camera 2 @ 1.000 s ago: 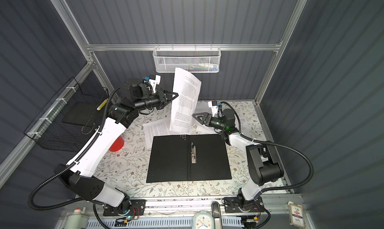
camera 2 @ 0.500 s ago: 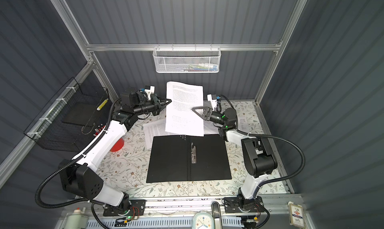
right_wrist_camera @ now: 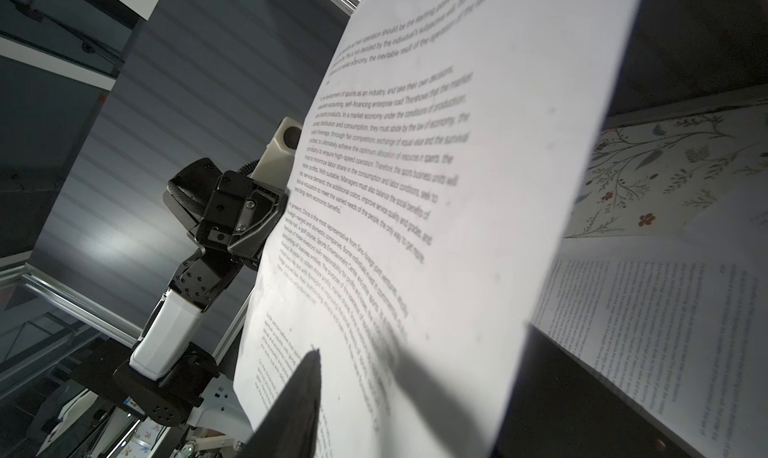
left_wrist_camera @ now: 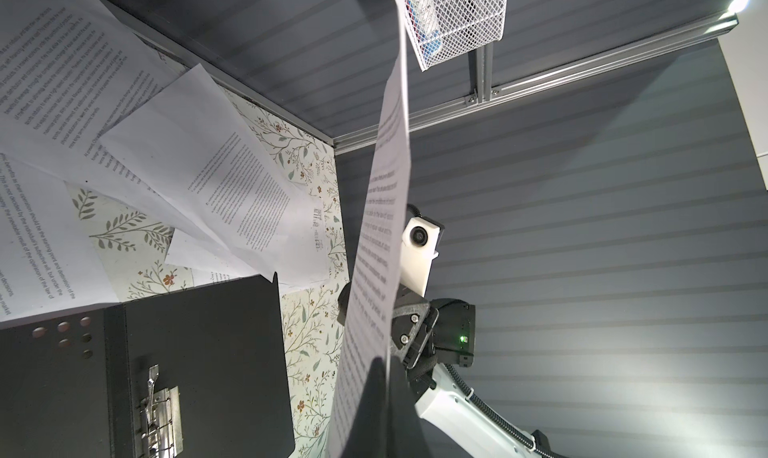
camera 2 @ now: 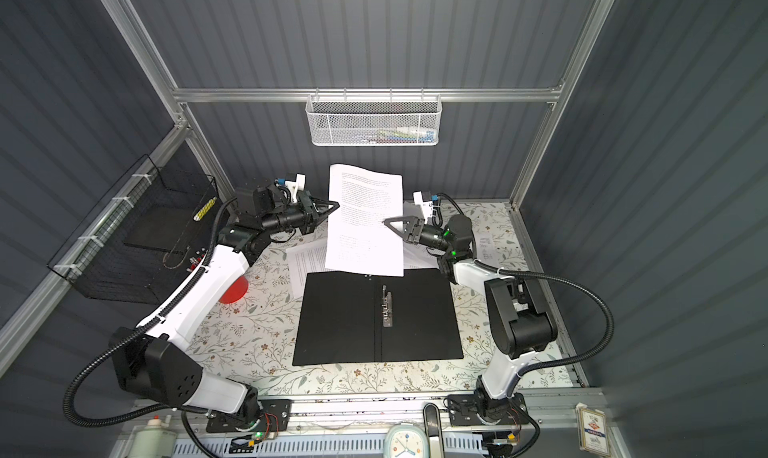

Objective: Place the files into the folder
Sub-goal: 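Hold the sheet with both grippers and lower it onto the folder's clip side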

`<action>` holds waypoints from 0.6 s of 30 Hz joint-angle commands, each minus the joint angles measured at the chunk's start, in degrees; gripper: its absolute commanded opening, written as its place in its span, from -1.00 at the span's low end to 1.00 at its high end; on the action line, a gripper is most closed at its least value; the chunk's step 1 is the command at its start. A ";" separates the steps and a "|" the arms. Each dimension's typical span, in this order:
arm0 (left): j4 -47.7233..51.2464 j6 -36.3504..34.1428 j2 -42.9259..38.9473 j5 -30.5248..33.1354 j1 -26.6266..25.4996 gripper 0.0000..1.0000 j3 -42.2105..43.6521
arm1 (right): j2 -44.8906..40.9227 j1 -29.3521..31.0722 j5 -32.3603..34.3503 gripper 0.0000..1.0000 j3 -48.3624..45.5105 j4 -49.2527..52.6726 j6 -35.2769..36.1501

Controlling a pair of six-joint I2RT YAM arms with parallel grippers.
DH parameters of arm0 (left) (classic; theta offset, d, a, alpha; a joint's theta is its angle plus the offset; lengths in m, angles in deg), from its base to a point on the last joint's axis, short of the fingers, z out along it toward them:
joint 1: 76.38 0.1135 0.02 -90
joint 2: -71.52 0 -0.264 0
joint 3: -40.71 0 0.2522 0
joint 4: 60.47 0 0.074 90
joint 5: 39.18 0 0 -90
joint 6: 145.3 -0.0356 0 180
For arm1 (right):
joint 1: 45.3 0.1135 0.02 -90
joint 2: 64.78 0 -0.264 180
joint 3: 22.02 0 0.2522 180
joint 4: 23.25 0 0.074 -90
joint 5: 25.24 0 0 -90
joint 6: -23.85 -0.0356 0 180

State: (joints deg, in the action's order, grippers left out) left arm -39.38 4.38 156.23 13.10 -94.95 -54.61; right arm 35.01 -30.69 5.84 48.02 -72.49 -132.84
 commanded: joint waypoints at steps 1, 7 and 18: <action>2.12 -2.58 -2.04 -0.32 0.77 -1.00 2.10 | -1.22 0.04 -0.76 -0.32 -0.38 1.11 1.39; 4.84 -4.83 -3.00 0.92 1.51 -1.00 2.40 | -1.17 0.07 -0.59 -0.46 -0.51 3.07 2.08; 7.13 -8.34 -2.99 0.99 2.31 -0.83 3.82 | -4.84 -0.04 -0.21 -1.00 -0.11 12.67 5.94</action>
State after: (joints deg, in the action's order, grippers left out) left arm -34.17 -0.91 154.39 14.15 -93.07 -51.29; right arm 33.65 -30.69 6.02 47.99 -63.75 -130.00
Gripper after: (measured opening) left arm 0.050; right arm 0.047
